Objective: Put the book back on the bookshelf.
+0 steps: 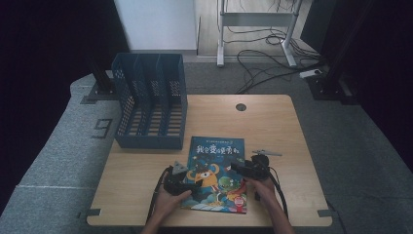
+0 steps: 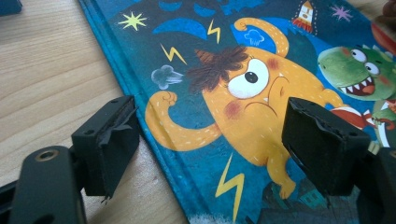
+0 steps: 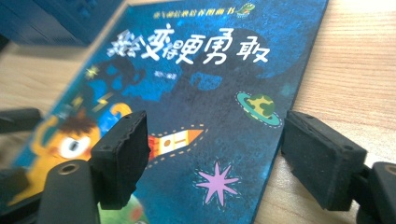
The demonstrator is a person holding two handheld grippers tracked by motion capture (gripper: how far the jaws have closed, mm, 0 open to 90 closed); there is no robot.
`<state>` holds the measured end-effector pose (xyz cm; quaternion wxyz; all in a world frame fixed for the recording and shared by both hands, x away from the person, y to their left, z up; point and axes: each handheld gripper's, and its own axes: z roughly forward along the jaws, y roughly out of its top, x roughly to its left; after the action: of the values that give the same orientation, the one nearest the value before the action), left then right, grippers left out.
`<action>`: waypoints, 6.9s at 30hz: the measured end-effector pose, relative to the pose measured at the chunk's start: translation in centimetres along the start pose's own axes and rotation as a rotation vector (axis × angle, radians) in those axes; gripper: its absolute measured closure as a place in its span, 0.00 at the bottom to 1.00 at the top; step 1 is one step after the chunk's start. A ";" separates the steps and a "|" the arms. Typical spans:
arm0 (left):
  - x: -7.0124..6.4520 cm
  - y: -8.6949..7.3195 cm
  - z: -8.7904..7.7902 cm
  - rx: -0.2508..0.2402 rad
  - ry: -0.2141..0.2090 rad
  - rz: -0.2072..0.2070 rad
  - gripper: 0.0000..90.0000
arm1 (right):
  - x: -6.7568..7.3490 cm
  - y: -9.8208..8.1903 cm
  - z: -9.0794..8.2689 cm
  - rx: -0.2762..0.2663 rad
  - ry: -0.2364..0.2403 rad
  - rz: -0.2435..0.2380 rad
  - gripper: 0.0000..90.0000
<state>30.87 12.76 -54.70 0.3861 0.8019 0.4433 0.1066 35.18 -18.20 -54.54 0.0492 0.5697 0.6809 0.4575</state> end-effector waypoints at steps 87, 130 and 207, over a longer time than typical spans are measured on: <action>1.0 -0.1 -0.5 -0.012 -0.085 -0.046 0.20 | -1.0 2.0 0.5 -0.020 0.162 -0.004 0.60; -3.1 -0.9 -1.5 0.085 -0.149 0.188 0.18 | -4.4 3.5 -4.2 -0.187 0.168 0.097 0.80; -4.1 -1.1 -0.6 0.118 -0.094 0.199 0.10 | -0.1 4.0 -7.7 -0.398 0.163 -0.101 0.82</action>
<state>27.51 10.14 -54.35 0.3462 0.8673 0.3484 0.0804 33.61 -22.97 -47.43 0.1281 0.4751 0.6067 0.6243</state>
